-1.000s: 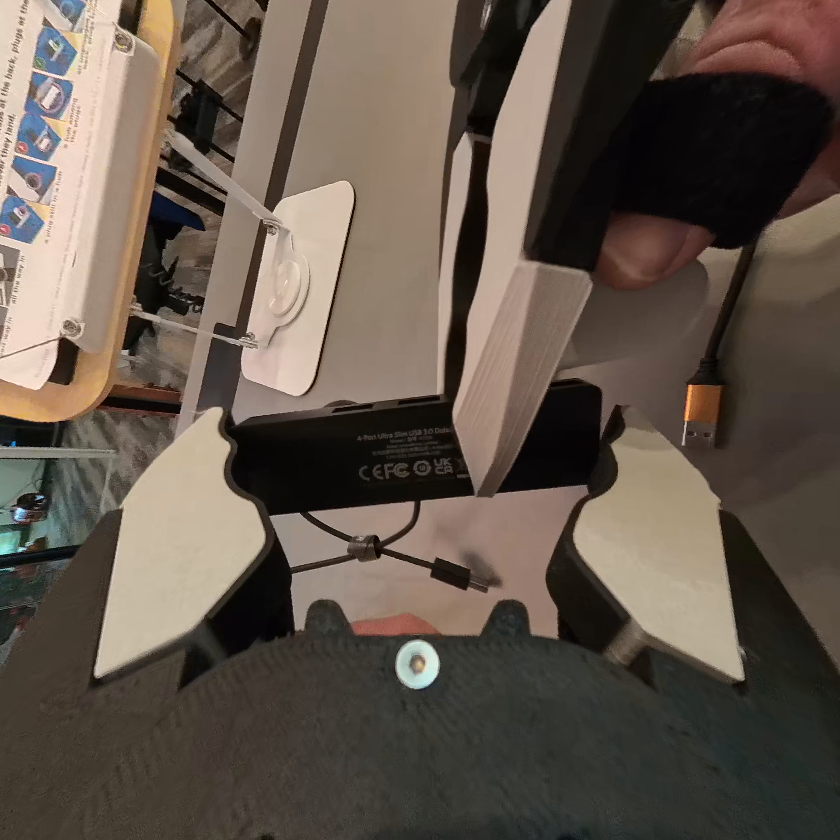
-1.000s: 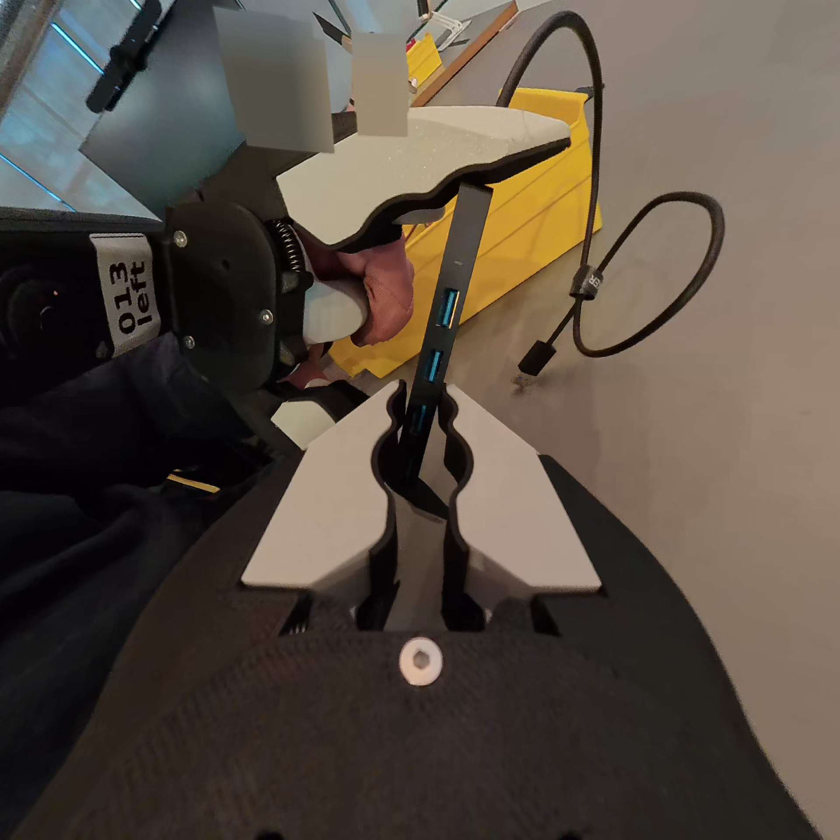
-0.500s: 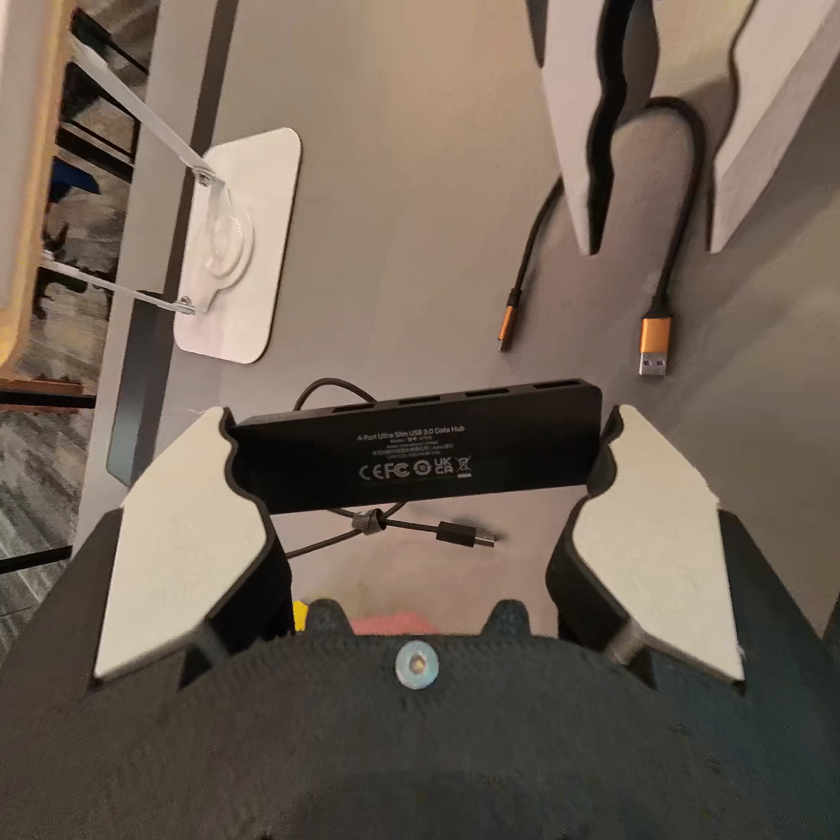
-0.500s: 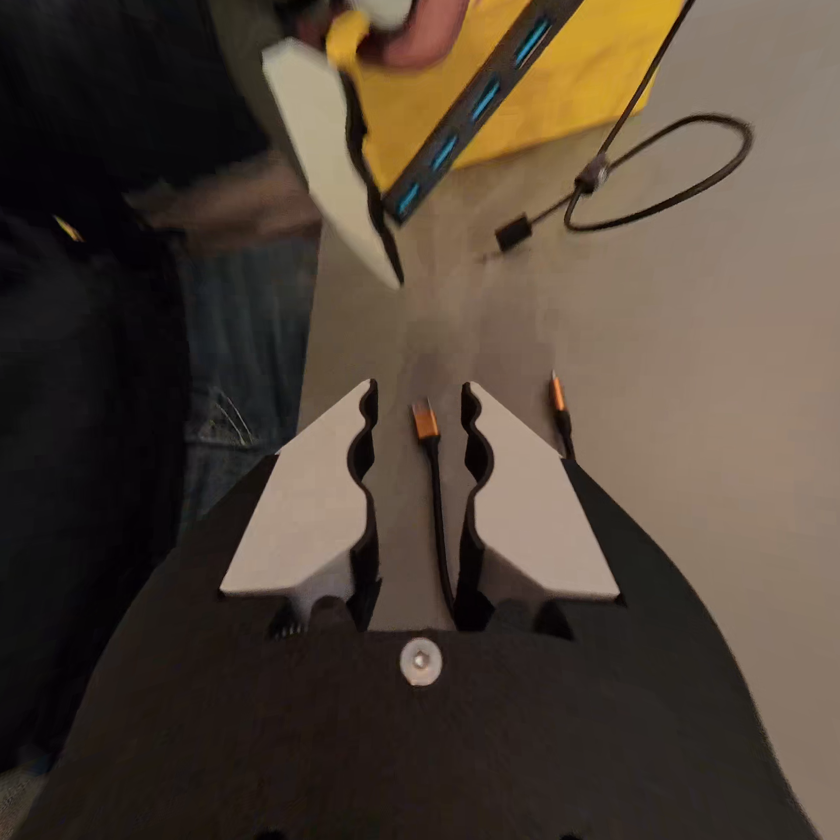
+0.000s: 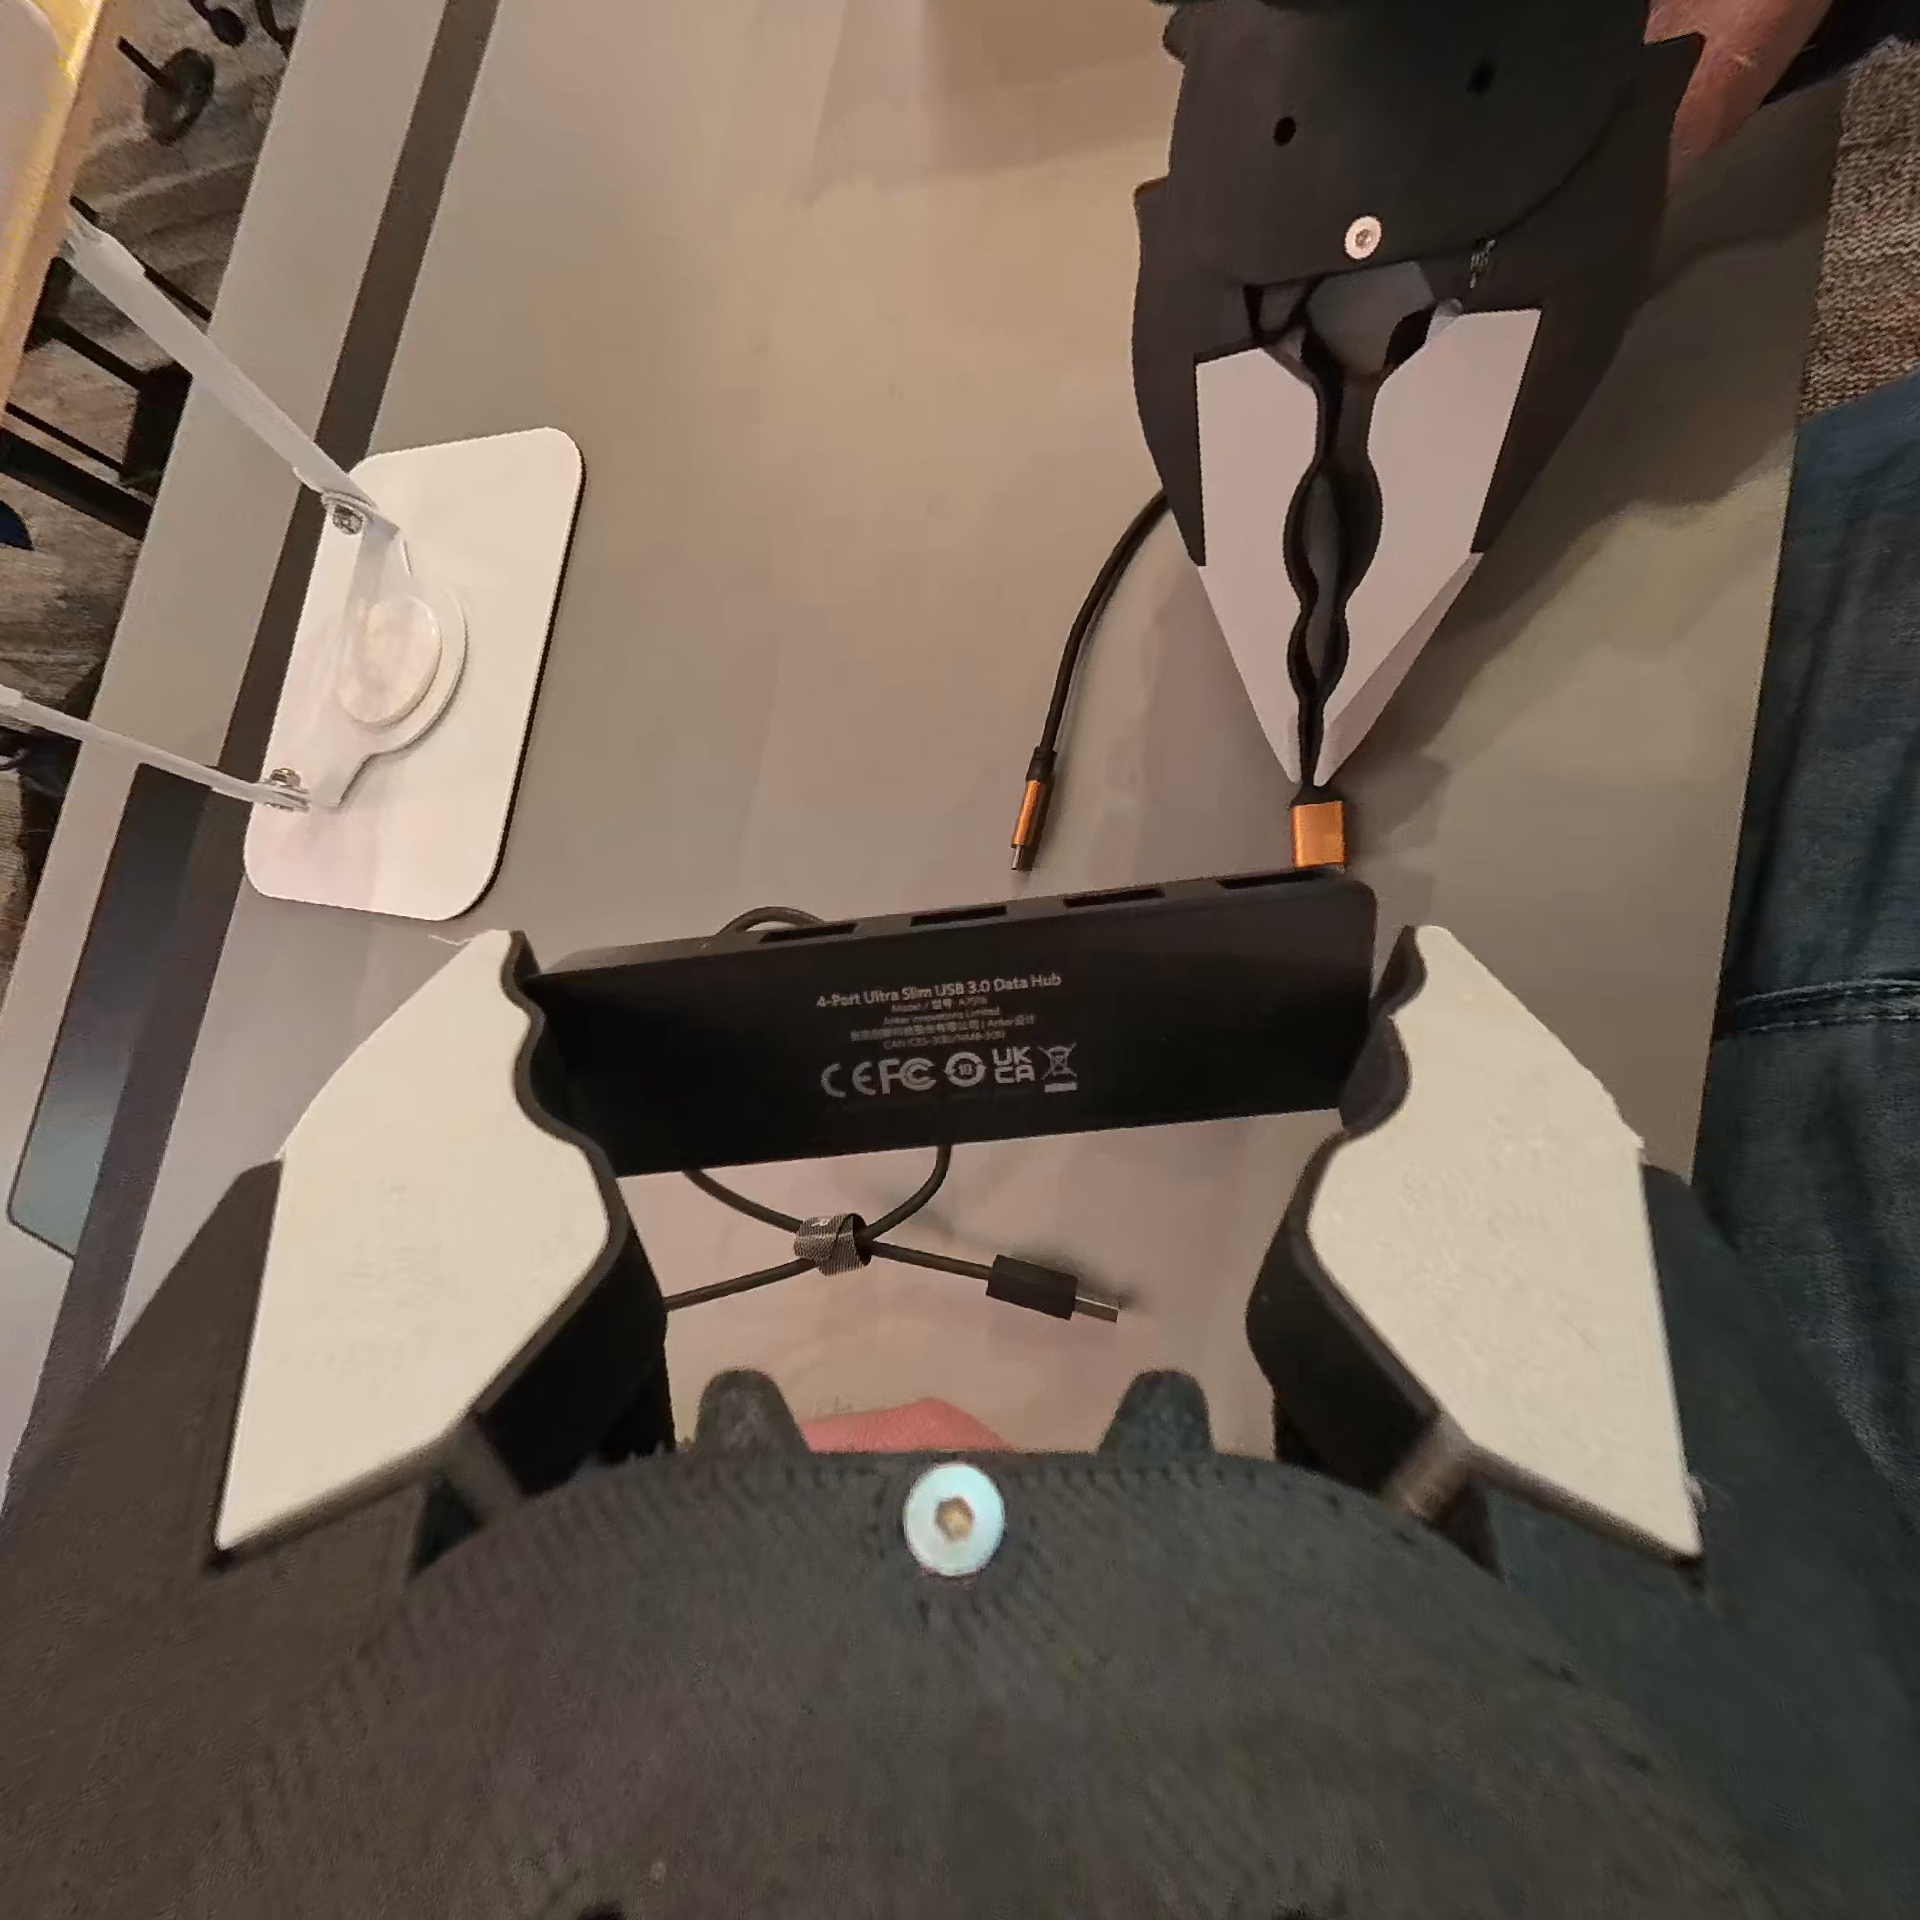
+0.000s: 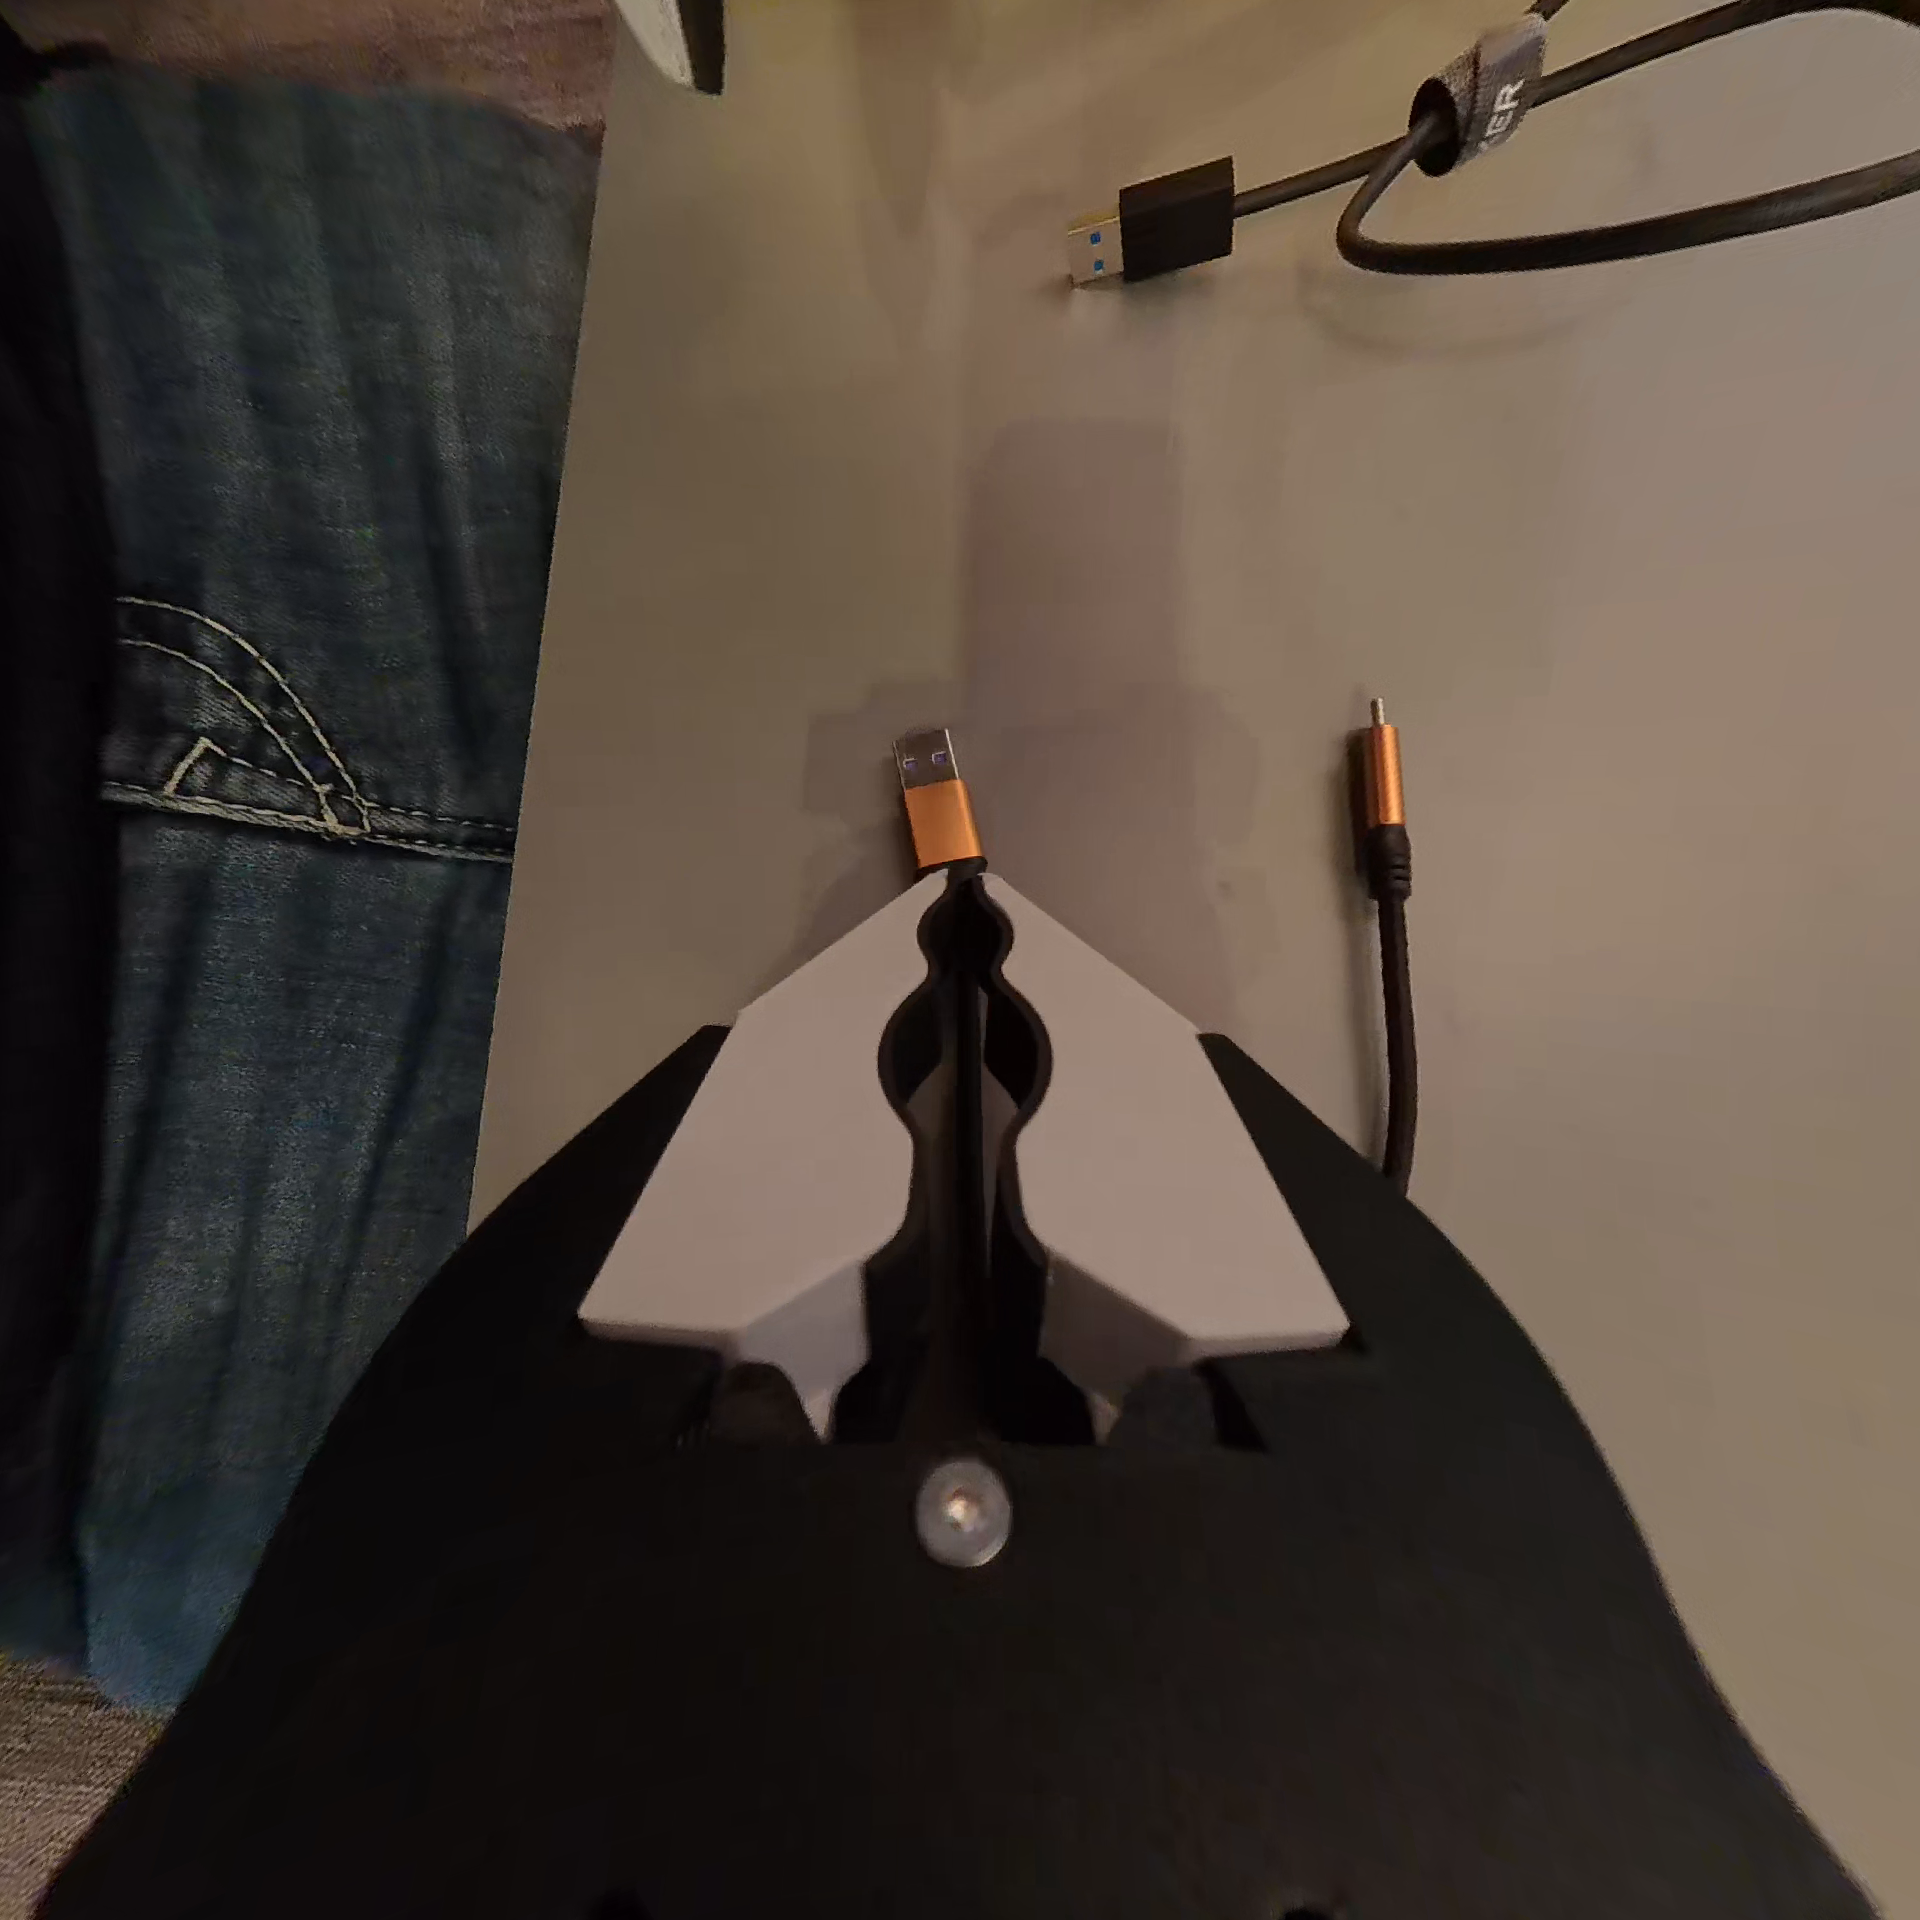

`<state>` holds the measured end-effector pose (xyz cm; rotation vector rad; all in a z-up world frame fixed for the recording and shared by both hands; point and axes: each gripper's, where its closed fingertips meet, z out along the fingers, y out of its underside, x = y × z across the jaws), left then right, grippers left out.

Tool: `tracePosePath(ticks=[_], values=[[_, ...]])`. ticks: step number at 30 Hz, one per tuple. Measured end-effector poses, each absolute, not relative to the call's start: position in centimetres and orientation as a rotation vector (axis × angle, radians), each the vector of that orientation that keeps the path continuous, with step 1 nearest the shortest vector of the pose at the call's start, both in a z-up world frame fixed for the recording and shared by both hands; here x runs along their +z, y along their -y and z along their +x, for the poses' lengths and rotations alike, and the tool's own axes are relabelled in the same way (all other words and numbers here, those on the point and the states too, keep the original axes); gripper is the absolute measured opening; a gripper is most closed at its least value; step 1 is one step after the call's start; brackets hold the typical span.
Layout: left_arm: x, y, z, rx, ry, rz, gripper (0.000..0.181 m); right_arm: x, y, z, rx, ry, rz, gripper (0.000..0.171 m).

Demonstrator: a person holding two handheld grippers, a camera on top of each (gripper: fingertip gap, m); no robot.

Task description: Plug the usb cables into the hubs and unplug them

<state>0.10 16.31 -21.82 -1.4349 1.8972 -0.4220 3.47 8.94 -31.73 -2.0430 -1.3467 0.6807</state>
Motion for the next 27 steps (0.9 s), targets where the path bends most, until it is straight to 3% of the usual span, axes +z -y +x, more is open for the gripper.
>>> tracePosePath(ticks=[5,11,14,19,27], values=[[-22.4,-16.4,-0.3,-0.405,-1.923,-1.453,0.142,-31.3,-9.0,3.5,0.742,1.312,-2.017,0.0],[-22.7,-16.2,-0.3,-0.394,-1.945,-1.454,0.142,-32.0,-8.7,3.3,0.691,1.408,-1.996,0.022],[-22.8,-16.2,-0.3,-0.392,-1.949,-1.455,0.142,-32.4,-8.7,3.1,0.672,1.442,-1.991,0.011],[-23.1,-16.0,-0.5,-0.397,-1.96,-1.46,0.142,-32.1,-9.3,3.3,0.669,1.396,-1.971,0.009],[-23.6,-15.5,-0.3,-0.412,-1.993,-1.459,0.142,-26.5,-10.6,3.7,0.731,1.279,-1.838,0.006]])
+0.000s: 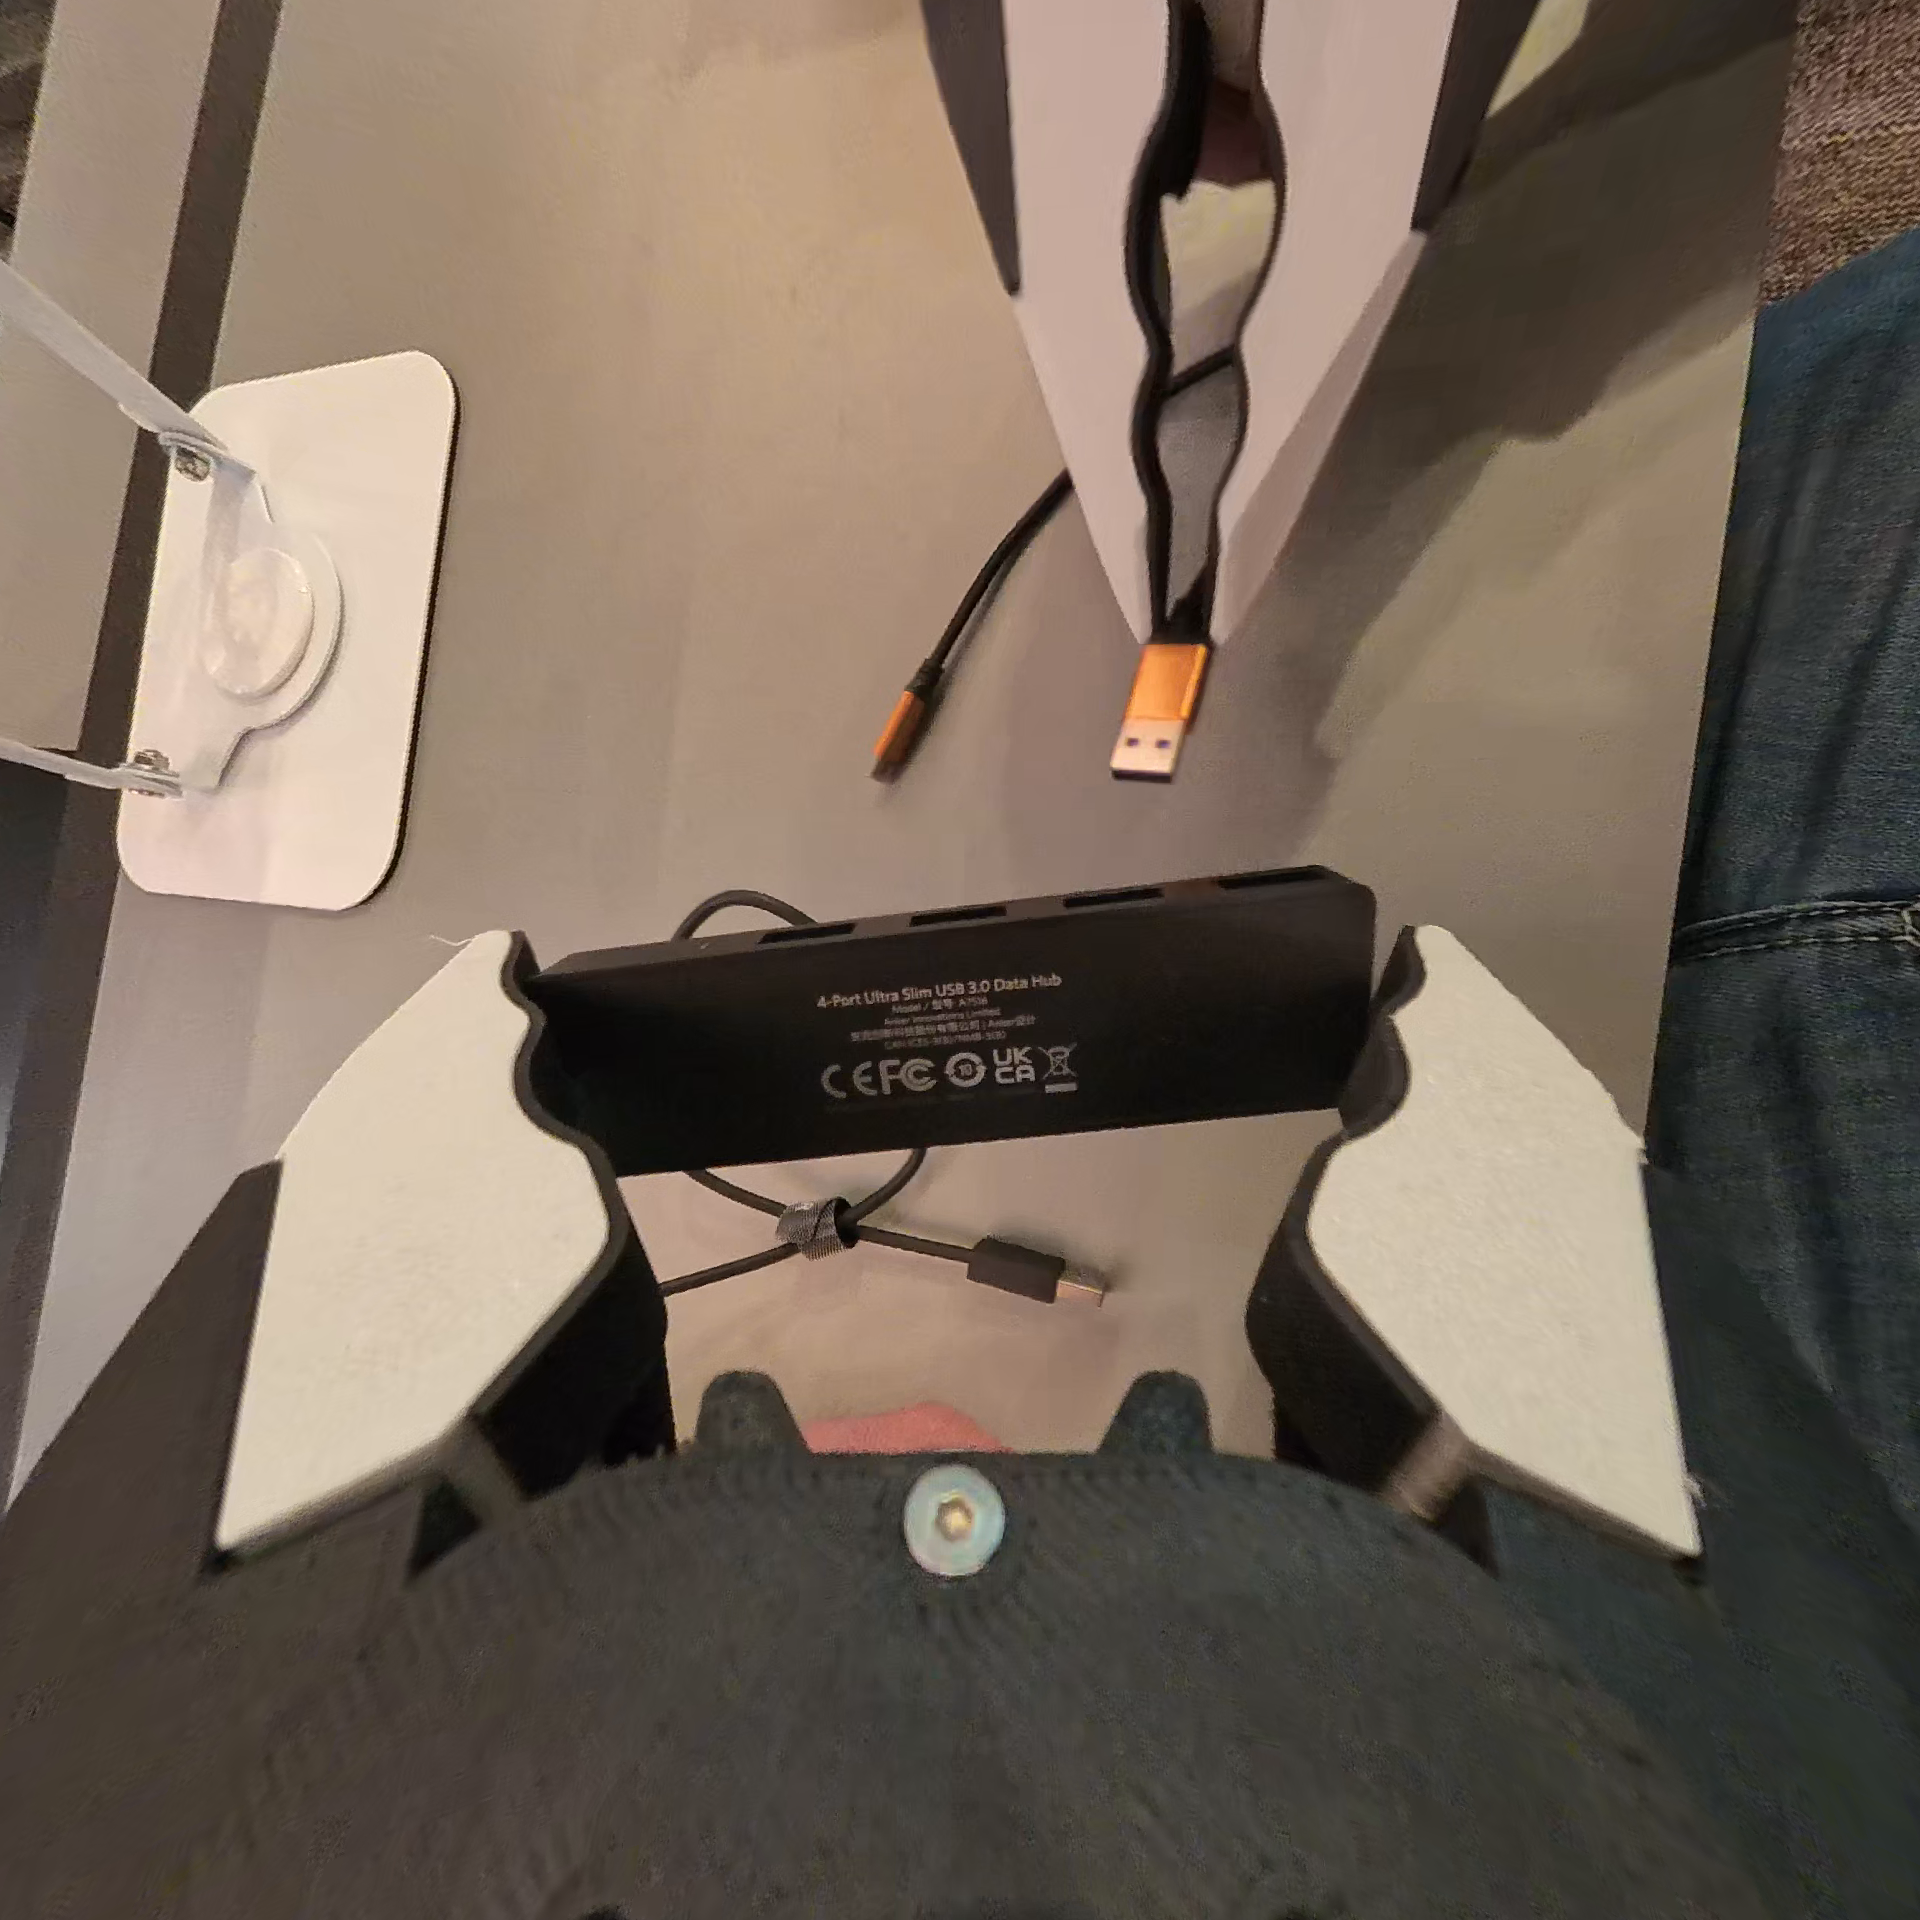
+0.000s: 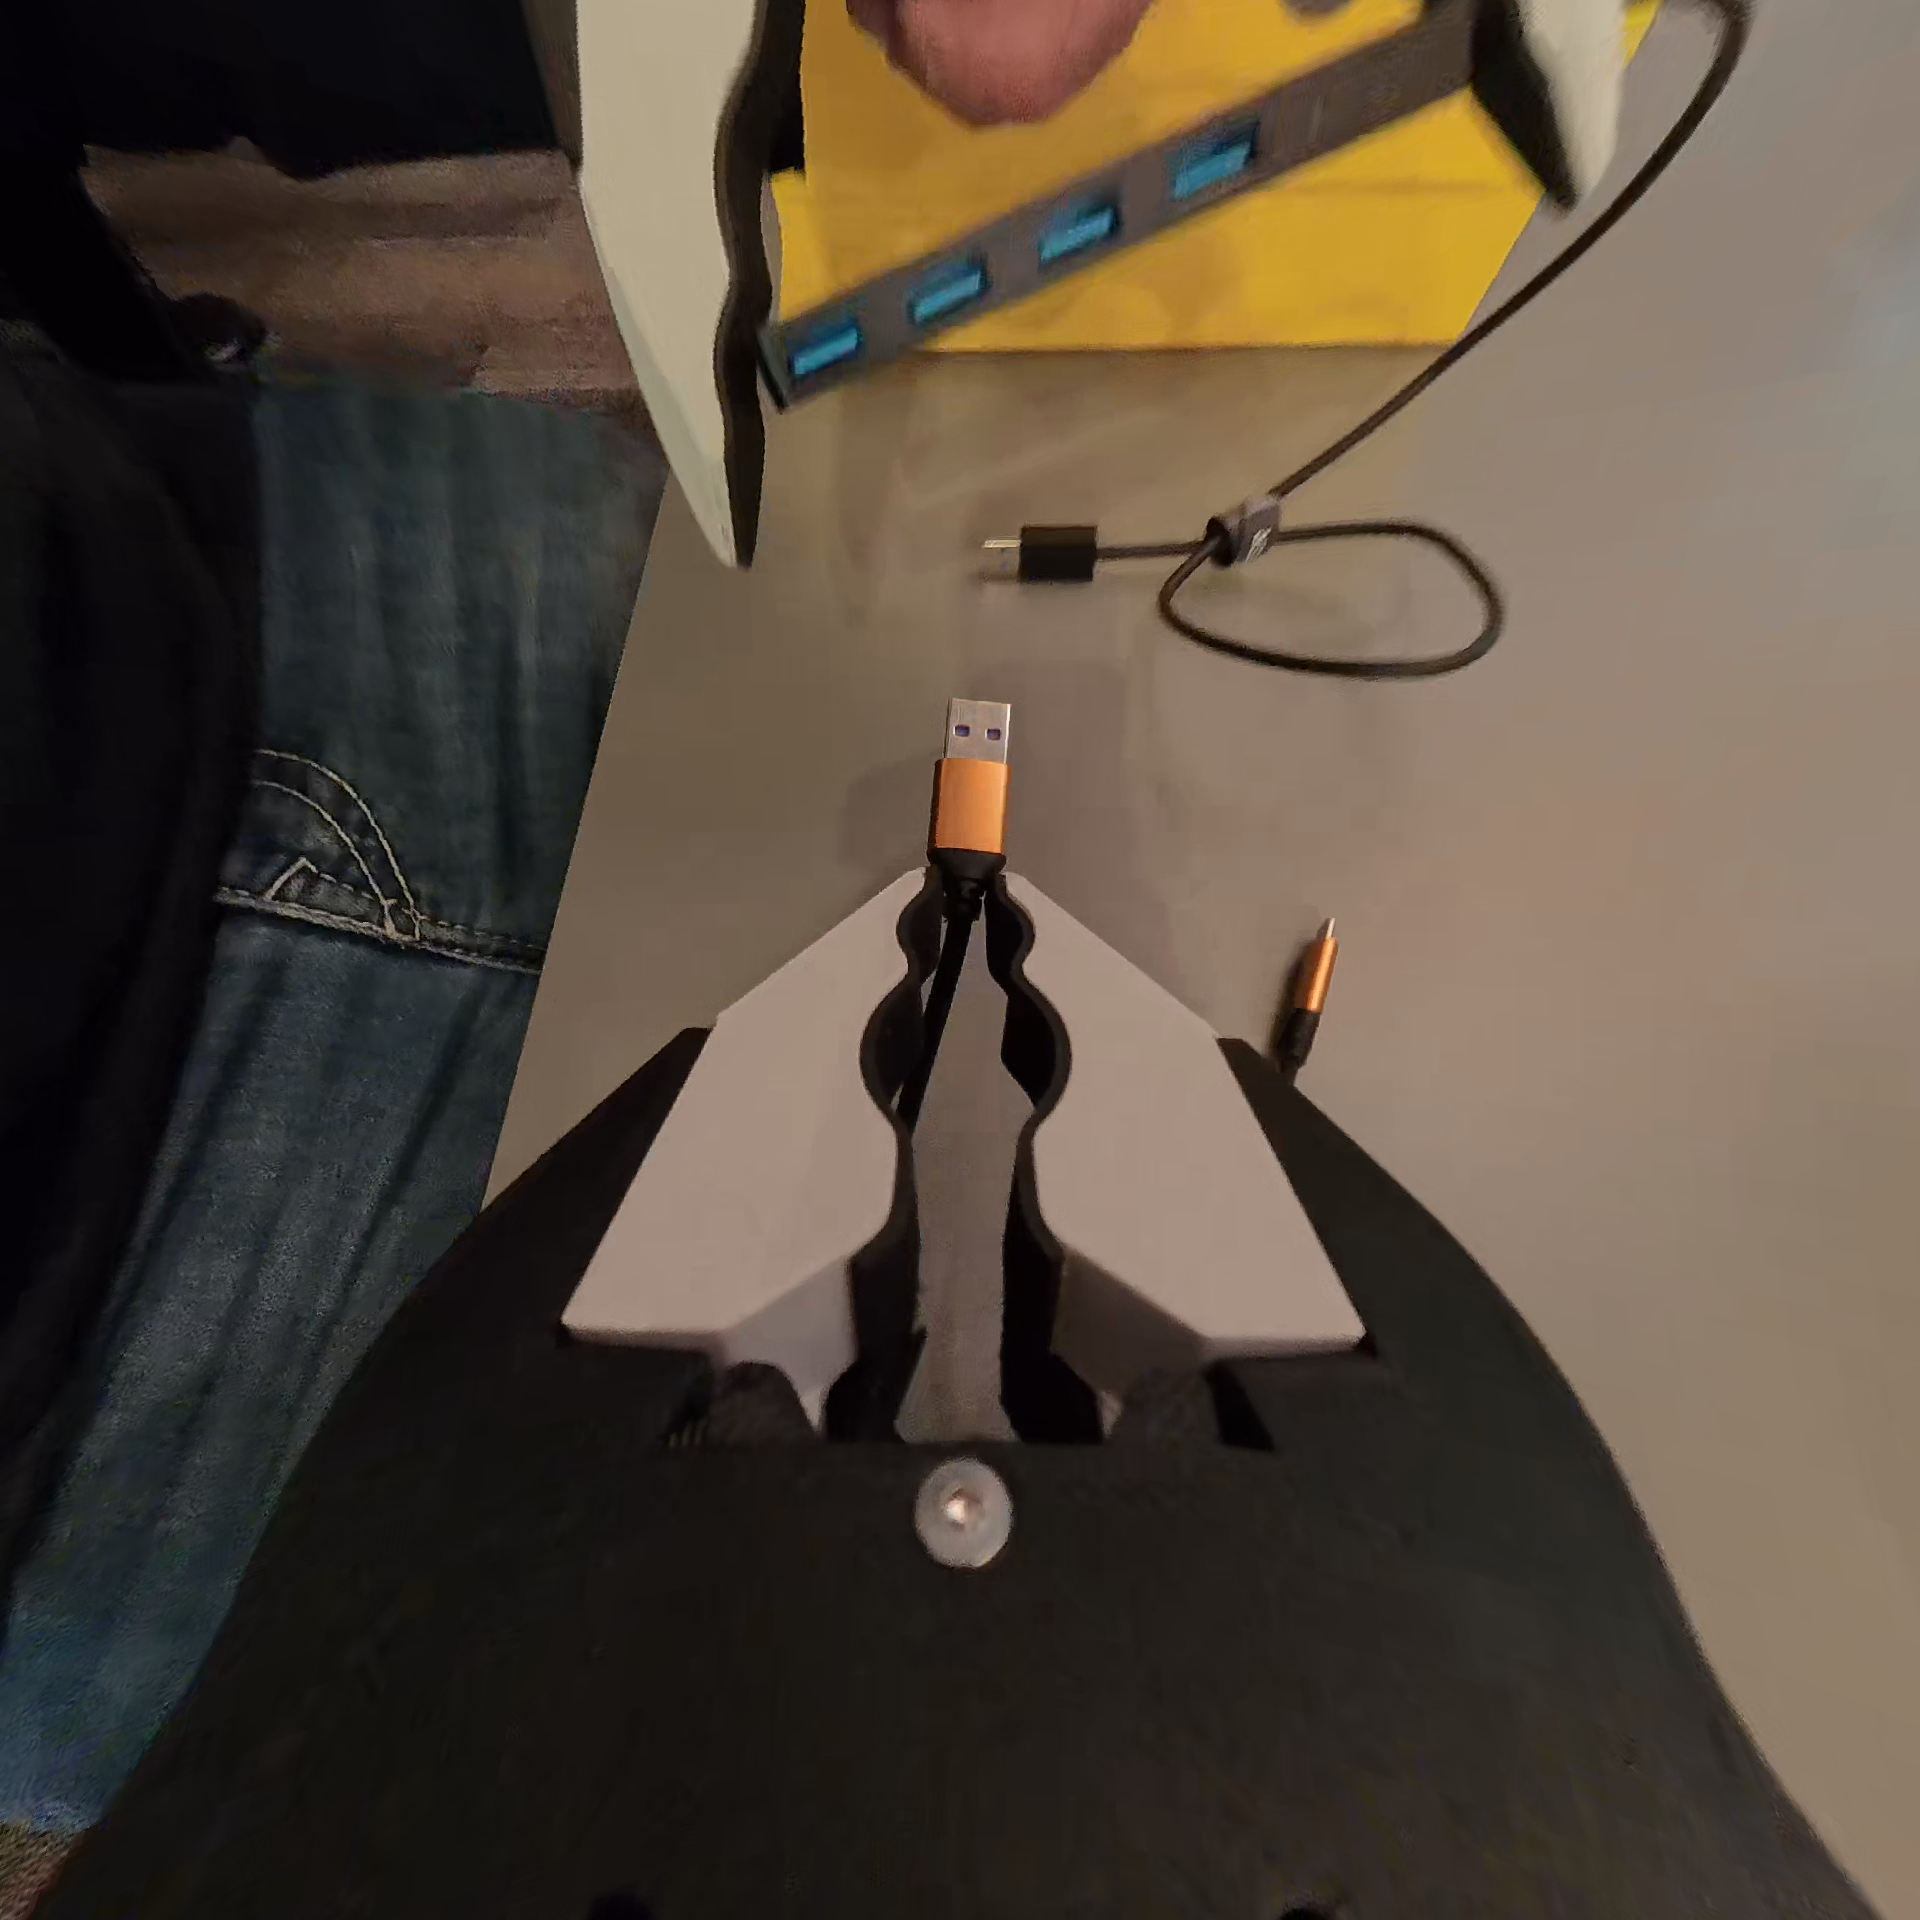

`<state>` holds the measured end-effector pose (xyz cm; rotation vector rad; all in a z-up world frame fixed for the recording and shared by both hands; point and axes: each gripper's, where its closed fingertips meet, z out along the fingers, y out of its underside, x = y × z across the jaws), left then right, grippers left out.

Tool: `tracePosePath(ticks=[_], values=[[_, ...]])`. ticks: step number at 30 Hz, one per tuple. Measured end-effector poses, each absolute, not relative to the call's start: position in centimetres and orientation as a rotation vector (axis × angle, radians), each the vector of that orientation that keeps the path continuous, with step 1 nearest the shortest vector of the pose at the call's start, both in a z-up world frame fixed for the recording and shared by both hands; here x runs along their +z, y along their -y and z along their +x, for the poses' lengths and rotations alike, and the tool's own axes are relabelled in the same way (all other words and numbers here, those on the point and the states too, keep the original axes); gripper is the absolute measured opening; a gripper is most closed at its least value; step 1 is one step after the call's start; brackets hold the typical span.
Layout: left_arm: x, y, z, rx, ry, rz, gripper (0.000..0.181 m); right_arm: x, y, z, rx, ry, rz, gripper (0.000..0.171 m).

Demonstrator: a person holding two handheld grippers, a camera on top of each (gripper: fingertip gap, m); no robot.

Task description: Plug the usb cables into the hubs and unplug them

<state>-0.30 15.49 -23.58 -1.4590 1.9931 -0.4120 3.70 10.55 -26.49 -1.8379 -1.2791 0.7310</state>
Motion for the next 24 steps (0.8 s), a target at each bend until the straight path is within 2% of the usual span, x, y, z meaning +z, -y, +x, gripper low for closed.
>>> tracePosePath(ticks=[11,20,24], values=[[-23.9,-14.5,0.0,-0.434,-2.037,-1.464,0.142,-22.0,-11.8,3.4,0.666,1.408,-1.742,0.005],[-26.1,-13.4,0.1,-0.408,-2.123,-1.479,0.142,-29.1,-10.0,5.0,0.537,1.725,-1.944,0.005],[-27.1,-12.5,0.3,-0.412,-2.162,-1.475,0.142,-31.3,-9.4,5.0,0.559,1.666,-2.007,0.006]])
